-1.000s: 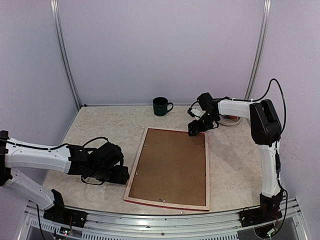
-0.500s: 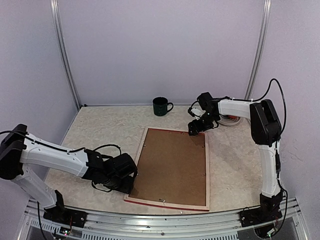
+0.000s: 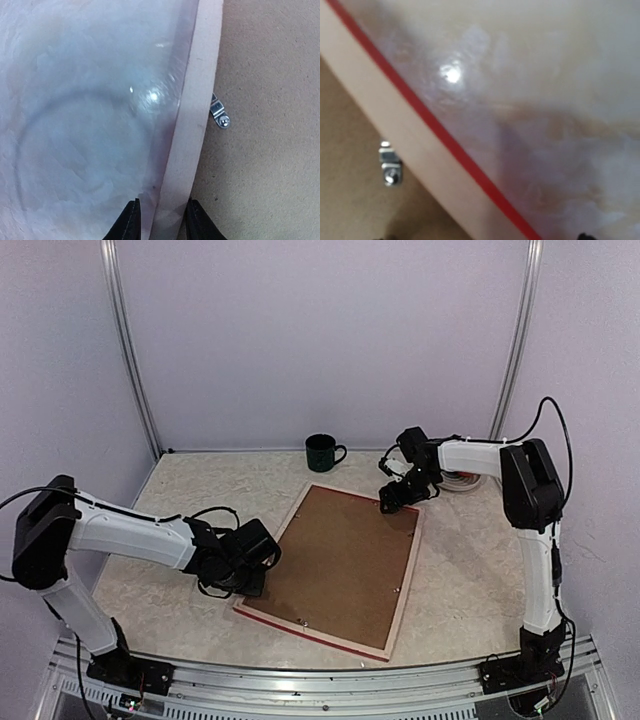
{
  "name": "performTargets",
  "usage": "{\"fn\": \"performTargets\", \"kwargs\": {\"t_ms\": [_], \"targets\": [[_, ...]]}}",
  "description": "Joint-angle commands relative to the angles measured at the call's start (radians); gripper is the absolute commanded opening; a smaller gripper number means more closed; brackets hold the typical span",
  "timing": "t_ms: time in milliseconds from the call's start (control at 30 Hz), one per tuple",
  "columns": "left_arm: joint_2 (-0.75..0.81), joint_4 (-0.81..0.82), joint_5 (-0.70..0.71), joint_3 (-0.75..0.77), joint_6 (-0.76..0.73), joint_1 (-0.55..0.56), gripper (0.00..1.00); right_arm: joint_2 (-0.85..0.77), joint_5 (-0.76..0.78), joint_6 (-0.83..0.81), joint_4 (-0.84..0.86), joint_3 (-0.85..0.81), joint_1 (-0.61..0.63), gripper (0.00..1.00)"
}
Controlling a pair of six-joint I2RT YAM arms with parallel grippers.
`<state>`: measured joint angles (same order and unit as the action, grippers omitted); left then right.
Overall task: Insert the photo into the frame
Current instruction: Rotate the photo frame at the center of the board.
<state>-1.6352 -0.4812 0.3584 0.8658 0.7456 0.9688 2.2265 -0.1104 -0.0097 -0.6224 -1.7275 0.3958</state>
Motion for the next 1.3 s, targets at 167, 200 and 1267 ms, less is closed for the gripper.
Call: {"fn": "performTargets", "kwargs": {"t_ms": [167,200,1267], "targets": [[-0.132,0.010,0.122,0.152,-0.114,-0.167,0.31,-0.067,-0.073,0.037,0.000,0.077,-0.009,0.82],[-0.139,0.006,0.127,0.166,-0.120,-0.181,0.31,-0.076,-0.084,0.040,0.005,0.093,-0.009,0.82],[0.180,-0.165,-0.031,0.017,0.013,-0.050,0.58,-0.371,0.022,0.125,0.009,0.233,0.153,0.82]]}}
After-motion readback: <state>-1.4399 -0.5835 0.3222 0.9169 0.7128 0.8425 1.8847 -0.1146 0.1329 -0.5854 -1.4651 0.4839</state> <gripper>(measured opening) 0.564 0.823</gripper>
